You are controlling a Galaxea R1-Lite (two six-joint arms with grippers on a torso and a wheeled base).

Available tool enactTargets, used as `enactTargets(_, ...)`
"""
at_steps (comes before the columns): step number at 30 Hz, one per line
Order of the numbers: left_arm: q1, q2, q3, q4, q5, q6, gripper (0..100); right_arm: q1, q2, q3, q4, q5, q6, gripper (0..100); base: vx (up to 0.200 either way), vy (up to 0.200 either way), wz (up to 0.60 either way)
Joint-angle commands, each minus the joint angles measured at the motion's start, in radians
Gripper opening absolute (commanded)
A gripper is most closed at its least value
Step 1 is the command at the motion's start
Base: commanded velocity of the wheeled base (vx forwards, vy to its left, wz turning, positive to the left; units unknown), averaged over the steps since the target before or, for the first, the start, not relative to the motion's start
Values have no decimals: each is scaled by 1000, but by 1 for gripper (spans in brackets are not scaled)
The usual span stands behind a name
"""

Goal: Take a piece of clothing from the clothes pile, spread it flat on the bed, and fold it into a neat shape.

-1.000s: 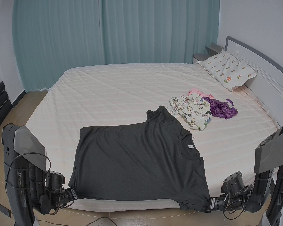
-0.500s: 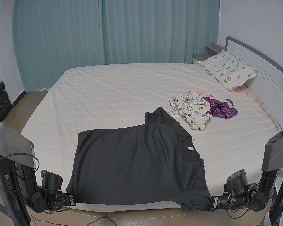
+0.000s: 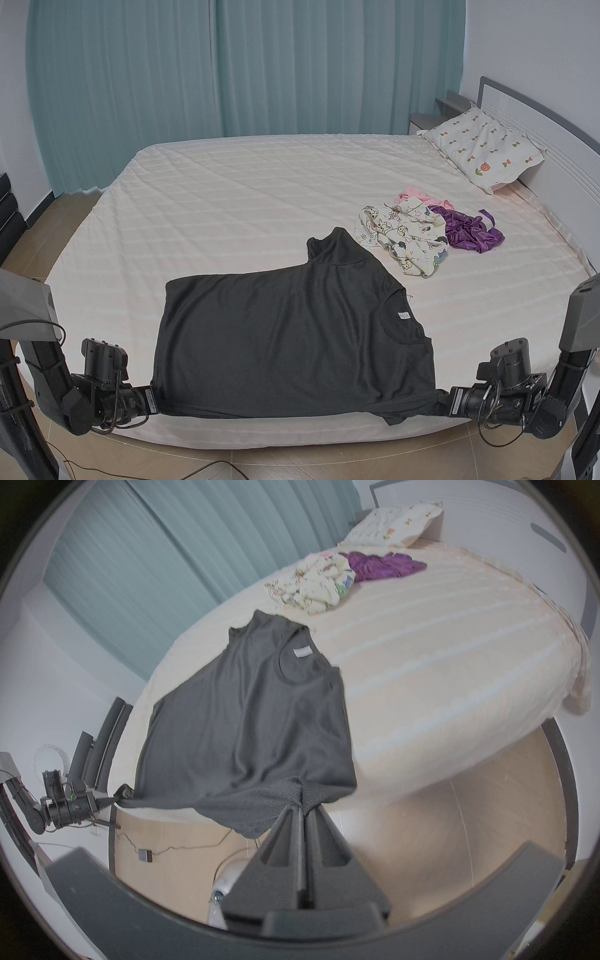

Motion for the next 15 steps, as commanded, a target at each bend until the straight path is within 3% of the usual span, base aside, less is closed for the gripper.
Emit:
enactTargets(1,7,-95,-121,122,-24,-2,0,-43,-2,-109,7,5,-25,0,0,0,0)
enactTargets(9,10,-138,-354,495,-52,-45,0,-63,0,-224,56,8,-63,0,0,0,0)
enactTargets(10,10,-138,-354,495,-52,-45,0,-63,0,-224,56,8,-63,0,0,0,0)
enactTargets(11,10,-150,-412,608,-59,-48,0,-69,-8,-255,88,11,-72,0,0,0,0)
enactTargets(15,8,-158,-558,834,-105,-51,0,-86,-26,-328,179,32,-74,0,0,0,0)
